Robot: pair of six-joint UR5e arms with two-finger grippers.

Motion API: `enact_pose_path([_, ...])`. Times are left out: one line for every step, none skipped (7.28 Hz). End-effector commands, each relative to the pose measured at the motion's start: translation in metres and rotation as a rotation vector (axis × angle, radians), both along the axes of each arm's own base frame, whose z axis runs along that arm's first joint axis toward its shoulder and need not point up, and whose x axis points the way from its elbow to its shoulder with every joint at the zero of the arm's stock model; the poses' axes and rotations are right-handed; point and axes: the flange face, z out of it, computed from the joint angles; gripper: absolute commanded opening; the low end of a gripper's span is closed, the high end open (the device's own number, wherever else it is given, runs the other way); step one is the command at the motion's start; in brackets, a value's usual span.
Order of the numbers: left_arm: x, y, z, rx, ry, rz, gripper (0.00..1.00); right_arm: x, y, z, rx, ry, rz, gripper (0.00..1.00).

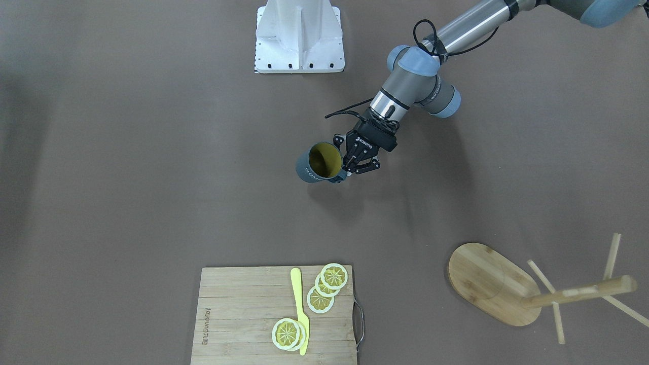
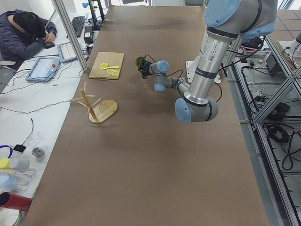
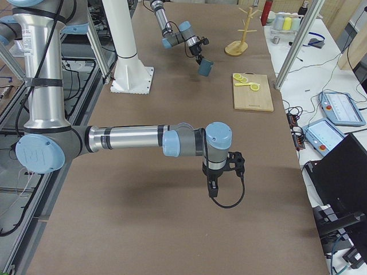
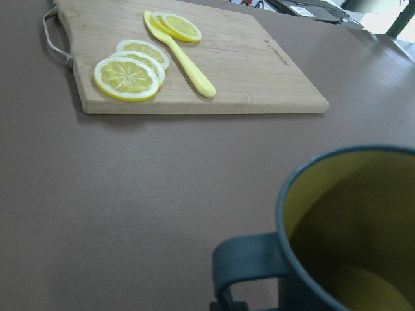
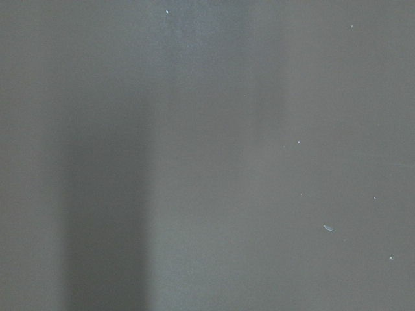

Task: Hang cup on storage rack
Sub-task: 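Lift the teal mug with the left gripper toward the wooden mug stand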

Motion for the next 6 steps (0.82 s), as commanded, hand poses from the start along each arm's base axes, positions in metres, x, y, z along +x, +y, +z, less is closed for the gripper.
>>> enact_pose_path([-0.003,-0.012,-0.032,-0.227,0.200,-0.026,0.00,0.000,0.002,0.001,0.000,0.000,-0.001,1.00])
enact_pose_path([-0.015,-0.030,-0.050,-0.329,0.306,-0.043,0.00,0.000,0.002,0.001,0.001,0.000,-0.002,1.00])
enact_pose_path([-0.032,-0.048,-0.051,-0.406,0.358,-0.036,0.00,0.000,0.003,0.003,-0.002,0.000,-0.002,1.00])
enact_pose_path([-0.050,-0.063,-0.055,-0.453,0.423,-0.045,0.00,0.000,0.006,0.006,-0.009,0.000,-0.002,1.00])
enact_pose_path([-0.067,-0.078,-0.058,-0.502,0.465,-0.039,0.00,0.000,0.006,0.007,-0.010,0.000,-0.002,1.00])
enact_pose_path([-0.080,-0.090,-0.060,-0.537,0.510,-0.051,0.00,-0.001,0.008,0.008,-0.013,0.000,-0.004,1.00])
